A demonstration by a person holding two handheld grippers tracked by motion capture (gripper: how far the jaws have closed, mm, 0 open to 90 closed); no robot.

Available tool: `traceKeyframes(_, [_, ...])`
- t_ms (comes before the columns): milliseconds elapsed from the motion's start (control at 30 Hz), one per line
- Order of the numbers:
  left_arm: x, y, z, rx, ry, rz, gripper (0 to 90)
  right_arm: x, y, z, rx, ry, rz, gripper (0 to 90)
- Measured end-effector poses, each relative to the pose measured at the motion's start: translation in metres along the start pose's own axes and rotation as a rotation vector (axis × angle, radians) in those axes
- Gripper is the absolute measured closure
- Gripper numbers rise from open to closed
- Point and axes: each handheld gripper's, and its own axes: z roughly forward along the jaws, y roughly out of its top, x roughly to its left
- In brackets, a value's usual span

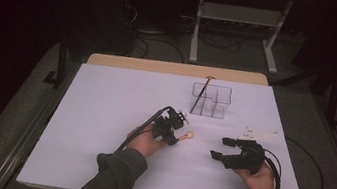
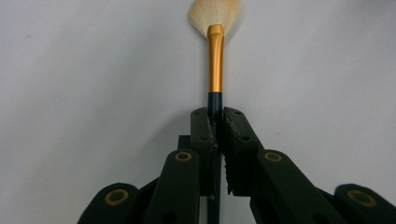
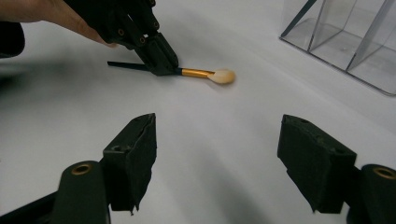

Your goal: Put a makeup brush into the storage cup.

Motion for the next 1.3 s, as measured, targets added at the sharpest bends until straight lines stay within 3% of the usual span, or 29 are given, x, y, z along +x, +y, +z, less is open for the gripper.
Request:
traceKeyframes(500, [0.01,-0.009,-0.017,-0.071,-0.033,-0.036,83.1,0.0,-0.001,0.002,0.007,-0.001,0.009,26.5])
traceKeyframes(1300, [0.025,-0.034,-0.043,-0.158,-0.059,-0.05,83.1,0.002,-0.002,0.005,0.015,0.001,-0.001,26.4])
